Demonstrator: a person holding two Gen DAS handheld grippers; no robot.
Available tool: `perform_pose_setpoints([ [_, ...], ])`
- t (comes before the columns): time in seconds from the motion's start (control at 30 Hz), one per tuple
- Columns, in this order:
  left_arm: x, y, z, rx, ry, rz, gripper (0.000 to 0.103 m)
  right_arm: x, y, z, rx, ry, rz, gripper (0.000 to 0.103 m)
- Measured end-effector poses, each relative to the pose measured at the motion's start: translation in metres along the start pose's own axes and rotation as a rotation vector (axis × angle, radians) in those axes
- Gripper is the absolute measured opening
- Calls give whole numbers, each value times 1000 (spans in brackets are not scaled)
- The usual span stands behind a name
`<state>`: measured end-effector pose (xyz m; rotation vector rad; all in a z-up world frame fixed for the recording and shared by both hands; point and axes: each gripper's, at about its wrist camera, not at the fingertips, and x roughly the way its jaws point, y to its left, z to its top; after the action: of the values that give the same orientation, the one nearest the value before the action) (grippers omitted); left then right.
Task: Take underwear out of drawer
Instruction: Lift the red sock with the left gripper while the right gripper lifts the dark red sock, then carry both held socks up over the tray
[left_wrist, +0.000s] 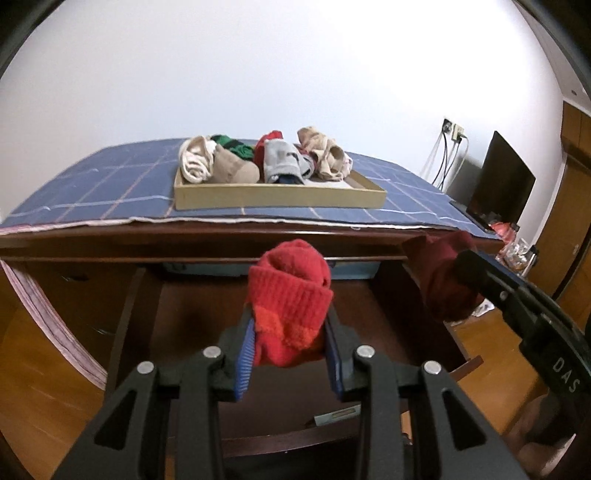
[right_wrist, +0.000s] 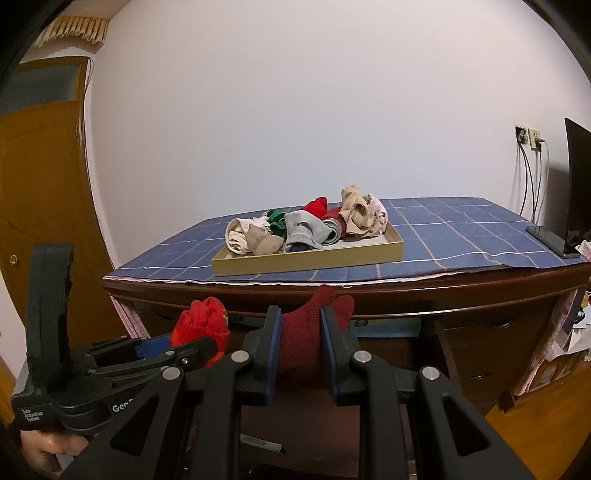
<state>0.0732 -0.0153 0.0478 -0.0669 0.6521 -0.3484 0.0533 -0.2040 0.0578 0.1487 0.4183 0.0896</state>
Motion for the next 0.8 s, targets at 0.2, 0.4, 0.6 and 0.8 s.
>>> perform_pose_setpoints([
  [0.2, -17, -9, 3, 33, -47, 26, 32, -9, -1, 2, 2, -29, 2, 23],
  [0.4, -34, -15, 8, 57, -111, 46, 32, -19, -3, 7, 3, -71, -13, 23],
  [0.6, -48, -15, 14, 69, -155, 68, 32, -25, -6, 12, 14, -91, -15, 23],
  [0.8, -56, -14, 18, 67, -177, 66, 32, -33, -6, 20, -5, -122, -31, 23],
])
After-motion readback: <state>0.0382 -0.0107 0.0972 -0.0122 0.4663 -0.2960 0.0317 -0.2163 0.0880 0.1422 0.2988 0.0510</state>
